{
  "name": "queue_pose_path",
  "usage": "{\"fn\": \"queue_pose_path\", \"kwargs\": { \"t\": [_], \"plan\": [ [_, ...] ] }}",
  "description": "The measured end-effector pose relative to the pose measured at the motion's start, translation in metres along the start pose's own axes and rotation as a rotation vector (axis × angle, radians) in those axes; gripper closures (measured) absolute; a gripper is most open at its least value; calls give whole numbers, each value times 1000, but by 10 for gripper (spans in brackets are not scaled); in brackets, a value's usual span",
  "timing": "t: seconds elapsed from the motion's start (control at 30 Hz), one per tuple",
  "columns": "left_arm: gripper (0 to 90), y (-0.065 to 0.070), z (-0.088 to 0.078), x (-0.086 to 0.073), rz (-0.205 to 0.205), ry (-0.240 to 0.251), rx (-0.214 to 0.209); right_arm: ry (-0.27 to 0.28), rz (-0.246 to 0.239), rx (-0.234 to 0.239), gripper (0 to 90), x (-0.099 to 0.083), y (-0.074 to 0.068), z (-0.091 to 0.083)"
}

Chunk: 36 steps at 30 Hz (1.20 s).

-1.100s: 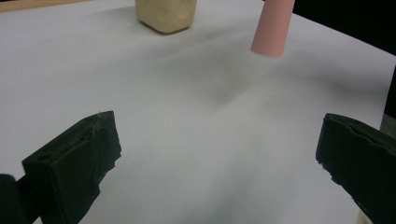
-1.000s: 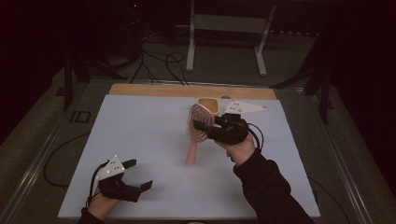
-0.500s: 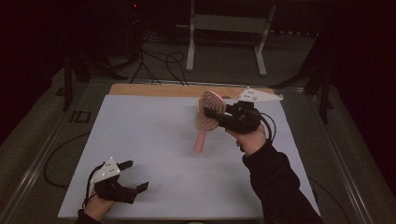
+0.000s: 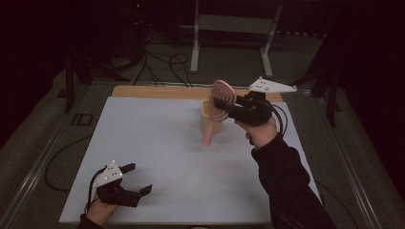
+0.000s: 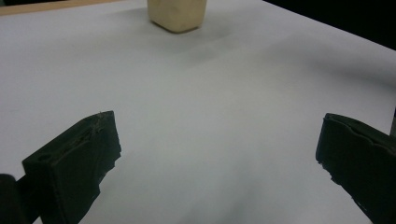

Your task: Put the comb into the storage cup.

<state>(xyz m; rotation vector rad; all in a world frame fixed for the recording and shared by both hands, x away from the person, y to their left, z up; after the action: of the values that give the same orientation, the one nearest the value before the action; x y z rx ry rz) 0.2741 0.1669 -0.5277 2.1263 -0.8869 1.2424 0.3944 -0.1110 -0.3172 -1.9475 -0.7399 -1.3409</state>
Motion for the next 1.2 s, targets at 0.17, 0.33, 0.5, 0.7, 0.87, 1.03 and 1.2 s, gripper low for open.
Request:
{"fn": "queue_pose_path", "kwargs": {
  "t": [0.17, 0.33, 0.5, 0.7, 0.87, 1.03, 1.2],
  "plan": [
    [2, 1, 1, 0, 1, 12, -9, 12, 4, -17, 644, 8, 7, 0],
    [2, 1, -1, 2, 7, 38, -12, 23, -4, -32, 645, 18, 13, -1],
    [2, 1, -2, 4, 4, 55, -16, 34, -14, -48, 644, 26, 18, -2],
    [2, 0, -2, 4, 5, 50, -10, 39, -9, -68, 644, 34, 26, -2],
    [2, 0, -4, 5, -7, 59, -7, 58, -8, -89, 644, 45, 34, -1],
    [2, 1, -3, 5, 0, 54, -6, 74, -11, -110, 644, 55, 41, -1],
    [2, 1, -3, 5, -3, 54, -6, 85, -21, -130, 645, 63, 50, 0]
  ]
}}
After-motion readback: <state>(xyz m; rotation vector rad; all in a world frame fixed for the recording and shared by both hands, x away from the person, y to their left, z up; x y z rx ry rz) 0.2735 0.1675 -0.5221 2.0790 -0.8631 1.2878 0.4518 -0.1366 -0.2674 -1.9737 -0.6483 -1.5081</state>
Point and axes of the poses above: each handheld gripper's, and its own axes: z roughly forward along the jaws, x roughly out of its top, y roughly to its right, the point moved 8 cm from there along z, roughly forward along the jaws, and after that the axes turned 3 degrees about z, right-handed, at the moved point
